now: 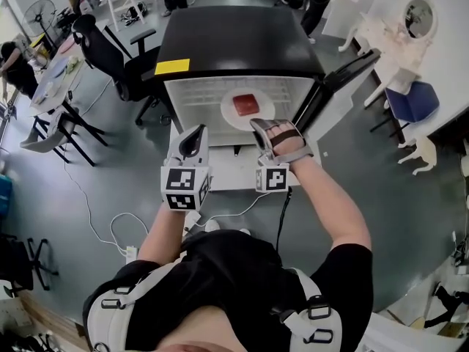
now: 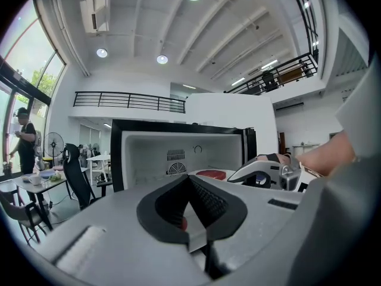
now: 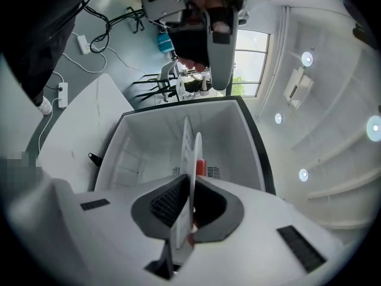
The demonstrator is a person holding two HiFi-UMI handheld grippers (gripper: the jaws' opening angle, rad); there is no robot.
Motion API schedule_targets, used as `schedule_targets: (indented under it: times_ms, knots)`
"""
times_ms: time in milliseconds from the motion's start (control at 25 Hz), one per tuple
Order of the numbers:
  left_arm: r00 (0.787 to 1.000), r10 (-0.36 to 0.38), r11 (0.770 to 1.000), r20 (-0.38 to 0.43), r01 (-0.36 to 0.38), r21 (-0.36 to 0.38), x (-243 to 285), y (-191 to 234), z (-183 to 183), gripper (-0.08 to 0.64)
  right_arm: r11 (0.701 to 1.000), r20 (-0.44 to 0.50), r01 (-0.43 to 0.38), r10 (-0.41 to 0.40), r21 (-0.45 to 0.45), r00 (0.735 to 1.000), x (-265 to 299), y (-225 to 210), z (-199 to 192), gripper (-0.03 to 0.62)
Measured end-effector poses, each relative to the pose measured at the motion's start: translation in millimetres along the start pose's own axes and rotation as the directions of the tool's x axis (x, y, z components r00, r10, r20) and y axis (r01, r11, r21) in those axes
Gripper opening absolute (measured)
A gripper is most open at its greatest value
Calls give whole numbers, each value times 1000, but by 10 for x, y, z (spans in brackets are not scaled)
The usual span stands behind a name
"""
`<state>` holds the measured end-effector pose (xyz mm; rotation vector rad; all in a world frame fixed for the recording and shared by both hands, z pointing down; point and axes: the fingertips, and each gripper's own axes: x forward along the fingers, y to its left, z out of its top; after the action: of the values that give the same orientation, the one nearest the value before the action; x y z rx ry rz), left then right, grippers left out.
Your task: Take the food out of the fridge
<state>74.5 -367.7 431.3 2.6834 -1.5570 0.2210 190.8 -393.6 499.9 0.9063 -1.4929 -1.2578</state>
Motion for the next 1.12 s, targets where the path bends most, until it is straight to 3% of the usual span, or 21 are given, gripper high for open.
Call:
schedule_targets:
  times_ms: [320, 640, 1120]
  knots:
    - [999, -43, 999, 11, 43, 7, 57, -131, 64, -2, 1000, -20, 19, -19, 13, 1000, -435, -165, -62, 28]
    - [995, -100, 995, -3, 100, 4, 156, -347, 29, -2, 998, -61, 52, -55, -35, 997, -901, -259, -228, 28]
    - [990, -144, 989, -11, 144, 20, 222, -576, 29, -2, 998, -104, 58, -61, -32, 993, -1122, -223, -348, 28]
